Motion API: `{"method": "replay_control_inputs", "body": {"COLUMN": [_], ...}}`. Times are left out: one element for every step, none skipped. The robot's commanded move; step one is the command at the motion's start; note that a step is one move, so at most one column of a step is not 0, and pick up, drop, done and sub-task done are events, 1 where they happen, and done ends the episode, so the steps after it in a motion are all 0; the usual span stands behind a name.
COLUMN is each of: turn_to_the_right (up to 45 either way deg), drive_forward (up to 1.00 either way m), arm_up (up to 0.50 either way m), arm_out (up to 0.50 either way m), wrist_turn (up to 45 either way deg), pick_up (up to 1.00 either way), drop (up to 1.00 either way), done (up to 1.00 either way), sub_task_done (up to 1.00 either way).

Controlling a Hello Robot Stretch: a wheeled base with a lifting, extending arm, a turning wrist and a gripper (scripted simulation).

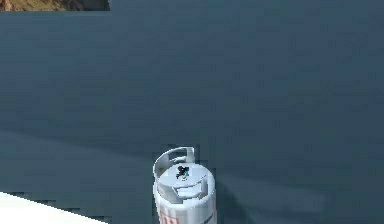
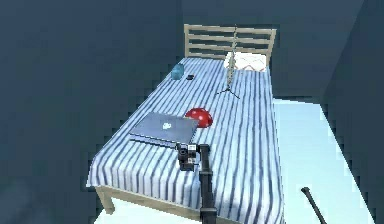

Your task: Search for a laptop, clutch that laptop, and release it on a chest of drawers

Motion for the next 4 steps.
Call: {"method": "replay_control_inputs", "body": {"turn_to_the_right": [0.0,0.0,0.0,0.0], "drive_forward": [0.0,0.0,0.0,0.0], "arm_up": [0.44,0.0,0.0,0.0], "arm_out": [0.0,0.0,0.0,0.0], "wrist_turn": [0.0,-45.0,-45.0,-42.0], "pick_up": [0.0,0.0,0.0,0.0], "drop": [0.0,0.0,0.0,0.0], "done": [0.0,0.0,0.0,0.0], "sub_task_done": [0.0,0.0,0.0,0.0]}}
